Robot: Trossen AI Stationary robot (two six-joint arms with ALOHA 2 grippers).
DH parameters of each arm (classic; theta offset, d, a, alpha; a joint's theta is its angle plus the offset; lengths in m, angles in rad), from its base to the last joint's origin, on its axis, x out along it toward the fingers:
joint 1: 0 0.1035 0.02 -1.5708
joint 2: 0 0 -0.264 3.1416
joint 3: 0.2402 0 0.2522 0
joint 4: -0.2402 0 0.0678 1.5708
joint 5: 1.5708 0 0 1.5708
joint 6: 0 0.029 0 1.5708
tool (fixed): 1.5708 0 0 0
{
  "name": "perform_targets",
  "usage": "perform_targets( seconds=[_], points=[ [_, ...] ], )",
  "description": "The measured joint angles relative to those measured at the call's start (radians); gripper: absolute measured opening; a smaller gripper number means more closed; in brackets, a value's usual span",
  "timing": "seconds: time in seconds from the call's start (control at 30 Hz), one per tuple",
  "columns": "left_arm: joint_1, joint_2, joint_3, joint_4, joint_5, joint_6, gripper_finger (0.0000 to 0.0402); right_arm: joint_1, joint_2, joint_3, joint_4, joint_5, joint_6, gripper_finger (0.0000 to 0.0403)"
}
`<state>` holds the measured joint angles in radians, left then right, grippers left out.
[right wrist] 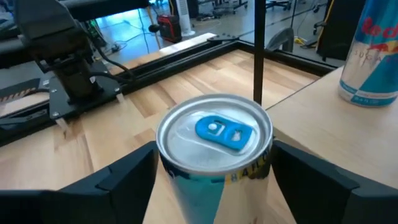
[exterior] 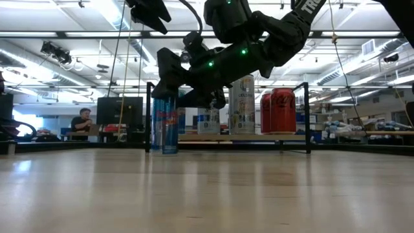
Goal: Place canned beverage on shelf
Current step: Put the blue soda can aligned with the other blue soda can on the shelf
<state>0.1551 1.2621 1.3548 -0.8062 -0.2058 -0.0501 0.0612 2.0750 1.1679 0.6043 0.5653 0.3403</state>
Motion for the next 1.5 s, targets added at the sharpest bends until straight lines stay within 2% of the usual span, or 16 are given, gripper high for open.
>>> perform_targets(
  seconds=[0.17, 0.33, 0.43, 0.57, 0.8, 0.93, 1.1, 1.37, 1.5],
  points=[
    [-0.002, 0.0, 0.0, 0.0, 0.0, -0.009, 0.0314, -0.001, 0.0, 0.0, 0.007, -0.016, -0.001, 0.0332],
    [-0.002, 0.0, 0.0, -0.002, 0.0, -0.016, 0.0314, 0.0, 0.0, 0.0, 0.023, -0.018, -0.004, 0.0336],
    [-0.002, 0.0, 0.0, -0.027, 0.0, -0.017, 0.0314, 0.0, -0.007, 0.0, 0.033, -0.021, -0.048, 0.0335],
    [-0.002, 0.0, 0.0, -0.118, 0.0, -0.017, 0.0314, 0.009, -0.052, -0.001, 0.006, -0.075, -0.136, 0.0335],
    [-0.002, 0.0, -0.001, -0.245, 0.033, -0.063, 0.0314, 0.049, -0.196, -0.001, -0.14, -0.147, -0.246, 0.0335],
    [-0.005, 0.0, -0.001, -0.242, 0.047, -0.07, 0.0314, 0.069, -0.293, -0.001, -0.251, -0.17, -0.365, 0.0335],
    [-0.028, 0.0, -0.001, -0.24, 0.046, -0.07, 0.0314, 0.08, -0.424, -0.001, -0.4, -0.178, -0.397, 0.0335],
    [-0.111, 0.007, -0.079, -0.163, 0.046, -0.024, 0.0314, 0.083, -0.659, -0.001, -0.573, -0.296, -0.415, 0.0335],
    [-0.141, 0.008, -0.157, -0.052, 0.047, 0.015, 0.0314, 0.082, -0.732, -0.001, -0.604, -0.298, -0.415, 0.0334]
  ],
)
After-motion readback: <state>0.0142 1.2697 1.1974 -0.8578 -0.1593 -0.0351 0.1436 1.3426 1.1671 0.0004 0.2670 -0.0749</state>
